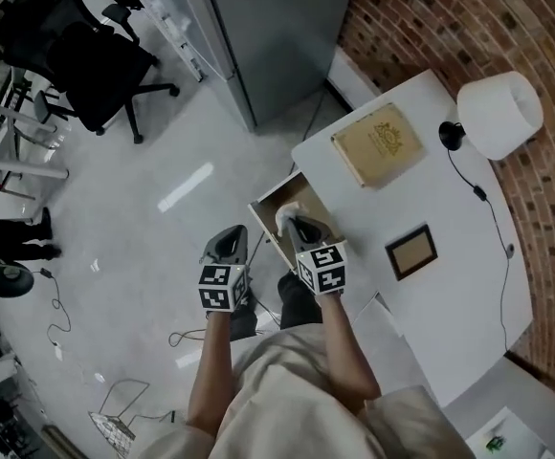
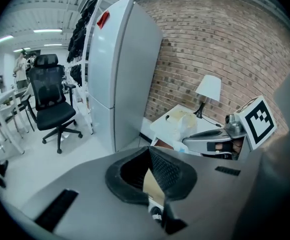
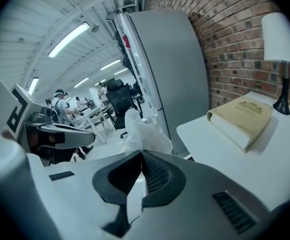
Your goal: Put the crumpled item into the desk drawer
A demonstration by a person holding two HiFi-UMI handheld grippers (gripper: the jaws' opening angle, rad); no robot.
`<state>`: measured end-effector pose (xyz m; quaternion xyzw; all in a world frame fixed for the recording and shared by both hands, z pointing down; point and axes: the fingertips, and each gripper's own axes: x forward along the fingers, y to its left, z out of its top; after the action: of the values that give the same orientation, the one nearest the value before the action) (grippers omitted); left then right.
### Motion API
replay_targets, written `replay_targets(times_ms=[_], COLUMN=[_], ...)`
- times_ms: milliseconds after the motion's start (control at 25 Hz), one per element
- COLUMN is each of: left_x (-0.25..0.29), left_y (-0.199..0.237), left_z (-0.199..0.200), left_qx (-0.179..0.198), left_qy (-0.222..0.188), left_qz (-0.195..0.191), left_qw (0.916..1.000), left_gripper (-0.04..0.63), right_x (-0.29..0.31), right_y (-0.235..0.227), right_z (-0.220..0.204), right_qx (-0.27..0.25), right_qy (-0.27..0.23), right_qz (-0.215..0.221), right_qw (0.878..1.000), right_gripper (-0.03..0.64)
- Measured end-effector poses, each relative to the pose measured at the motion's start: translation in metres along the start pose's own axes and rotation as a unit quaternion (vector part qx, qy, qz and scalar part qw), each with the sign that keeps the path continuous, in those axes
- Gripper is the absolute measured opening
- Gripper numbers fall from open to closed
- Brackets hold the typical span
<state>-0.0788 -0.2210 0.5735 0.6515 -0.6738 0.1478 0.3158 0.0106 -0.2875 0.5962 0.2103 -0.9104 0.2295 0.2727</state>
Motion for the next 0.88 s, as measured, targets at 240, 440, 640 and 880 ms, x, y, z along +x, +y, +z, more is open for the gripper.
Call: replay_targets(times_ms=[240, 440, 640, 880], left_x=[0.005, 0.018, 0.035, 0.051], left_y=[0.006, -0.002, -0.016, -0.019], left_z=[-0.030, -0.058, -0.091, -0.115], left_qx=[-0.022, -0.021, -0.027, -0.032], left_qy=[0.015, 0.028, 0.044, 0.048], left_qz=[0.032, 0.025, 0.013, 0.000], left_qw=[0.9991, 0.9991, 0.9986, 0.9983], left_gripper=[0.015, 0.015, 0.015, 0.015], right_x=[0.030, 0.057, 0.075, 0.096], right_y=[-0.015, -0.023, -0.040, -0.051], right_z=[-0.036, -0.070, -0.098, -0.122], right_qx=[-0.016, -0.025, -0.037, -0.038], right_qy=[0.040, 0.076, 0.101, 0.114], right_qz=[0.027, 0.054, 0.053, 0.044], right_qw=[0.999, 0.995, 0.993, 0.992], right_gripper=[0.028, 0.028, 0.028, 0.028])
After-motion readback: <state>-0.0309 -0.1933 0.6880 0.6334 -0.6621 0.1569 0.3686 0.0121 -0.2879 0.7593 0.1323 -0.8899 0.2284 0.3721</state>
